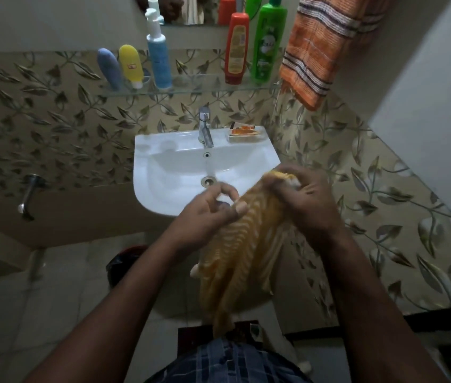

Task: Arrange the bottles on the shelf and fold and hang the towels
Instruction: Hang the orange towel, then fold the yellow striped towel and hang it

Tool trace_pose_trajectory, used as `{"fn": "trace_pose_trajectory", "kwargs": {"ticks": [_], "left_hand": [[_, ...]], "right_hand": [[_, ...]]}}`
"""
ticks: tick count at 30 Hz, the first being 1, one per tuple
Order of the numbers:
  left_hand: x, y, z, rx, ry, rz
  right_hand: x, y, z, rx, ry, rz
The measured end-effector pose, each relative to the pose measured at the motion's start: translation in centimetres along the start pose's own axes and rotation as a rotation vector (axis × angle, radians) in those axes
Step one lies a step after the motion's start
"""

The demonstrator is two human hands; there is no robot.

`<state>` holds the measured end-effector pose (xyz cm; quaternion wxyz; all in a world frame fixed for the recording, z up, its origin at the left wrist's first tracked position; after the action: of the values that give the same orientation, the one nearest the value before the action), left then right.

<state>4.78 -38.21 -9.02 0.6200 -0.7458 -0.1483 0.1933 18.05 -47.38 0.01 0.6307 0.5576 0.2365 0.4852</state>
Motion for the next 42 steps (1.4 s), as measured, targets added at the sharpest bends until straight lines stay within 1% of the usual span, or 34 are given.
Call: {"fn": "trace_pose_trajectory", "kwargs": {"ticks": [1,2,3,4,6,7,8,9,11,13,14,16,17,18,20,21,22,23,24,26,27,29,31,32,34,36,37,39,41,42], "left_hand": [[-0.4,0.9,-0.7,0.026,0.075,0.022],[-0.7,1.6,-1.2,0.073,0.105,0.025],[-0.7,2.0,-1.3,0.094,0.081,0.011],[-0.7,2.1,-0.9,0.08,0.005,-0.008],[-0.7,1.6,1.4,-0.024,-0.227,-0.053],[-0.8,0.8,2.7,-0.019,-0.32,-0.086],[-0.9,0.0,3.6,0.044,-0.359,-0.12],[-0.9,-1.0,4.0,0.133,-0.351,-0.156],[-0.7,-2.5,2.9,0.298,-0.252,-0.212],[-0.6,-3.3,1.5,0.377,-0.199,-0.235],[-0.5,-3.4,1.1,0.346,-0.19,-0.238],[-0.4,-3.0,0.2,0.178,-0.14,-0.2],[-0.4,-2.3,-0.3,0.112,-0.091,-0.156],[-0.4,-1.5,-0.8,0.084,-0.039,-0.106],[-1.0,0.5,-1.8,0.081,0.035,-0.048],[-1.4,1.2,-1.8,0.067,0.024,-0.04],[-1.7,1.8,-1.5,0.032,-0.02,-0.036],[-1.9,2.1,-0.9,-0.025,-0.082,-0.04],[-2.1,2.1,-0.1,-0.088,-0.145,-0.05],[-2.2,1.4,1.4,-0.141,-0.236,-0.082],[-2.1,0.8,1.9,-0.101,-0.256,-0.103],[-1.8,-0.7,2.0,0.048,-0.264,-0.15],[-1.5,-1.9,1.6,0.163,-0.257,-0.183],[-1.3,-2.2,1.2,0.179,-0.243,-0.19],[-0.9,-2.5,0.7,0.136,-0.199,-0.178],[-0.7,-1.7,0.6,0.069,-0.148,-0.102],[-0.8,-1.0,0.6,0.078,-0.117,-0.057],[-1.3,0.1,0.4,0.162,-0.071,-0.016],[-1.8,0.6,0.8,0.146,-0.118,-0.034],[-2.0,0.6,1.4,0.095,-0.177,-0.05]], "right_hand": [[0.1,0.2,1.5,0.126,-0.081,-0.003],[0.2,0.3,2.8,0.21,-0.139,-0.002],[0.3,0.1,3.6,0.231,-0.167,0.002],[0.5,0.0,4.0,0.203,-0.175,-0.001],[0.6,-1.0,4.2,0.08,-0.163,-0.055],[0.5,-1.7,3.8,0.003,-0.135,-0.101],[0.3,-2.3,2.8,-0.076,-0.072,-0.147],[-0.1,-2.9,1.3,-0.157,0.022,-0.186],[-1.2,-3.8,-2.0,-0.264,0.201,-0.247],[-1.7,-3.3,-4.6,-0.318,0.286,-0.207],[-1.7,-2.8,-5.1,-0.331,0.285,-0.162],[-1.1,-1.8,-4.3,-0.3,0.223,-0.085],[-0.8,-1.3,-3.3,-0.231,0.182,-0.069],[-0.7,-0.7,-2.1,-0.121,0.137,-0.06],[-0.6,0.0,1.1,0.156,-0.016,-0.052],[-0.6,-0.2,2.7,0.263,-0.106,-0.061],[-0.7,-0.7,4.0,0.319,-0.179,-0.075],[-0.7,-1.5,5.0,0.315,-0.22,-0.093],[-0.6,-2.2,5.5,0.261,-0.226,-0.115],[-0.7,-3.5,5.2,0.123,-0.184,-0.186],[-1.0,-4.1,4.1,0.079,-0.129,-0.237],[-1.8,-4.9,0.2,-0.073,0.072,-0.31],[-2.7,-4.9,-4.1,-0.227,0.265,-0.29],[-2.9,-4.5,-5.3,-0.252,0.29,-0.242],[-2.5,-3.5,-5.0,-0.235,0.229,-0.152],[-1.9,-2.9,-3.1,-0.158,0.156,-0.107],[-1.8,-2.6,-1.9,-0.083,0.119,-0.098],[-1.7,-2.7,1.1,0.088,-0.02,-0.105],[-1.7,-3.3,4.0,0.17,-0.172,-0.132],[-1.7,-3.7,5.1,0.139,-0.211,-0.147]]}}
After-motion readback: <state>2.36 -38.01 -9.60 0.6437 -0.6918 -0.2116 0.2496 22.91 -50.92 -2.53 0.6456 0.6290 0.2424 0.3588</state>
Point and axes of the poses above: each hand's wrist, its own x-axis towards the middle knuckle, its own z-axis out of the back of the hand, y = z × x, the point moved 10 cm from there along x, towards the middle knuckle, and after that the axes turned 3 degrees about y, right-handed, at the moved point
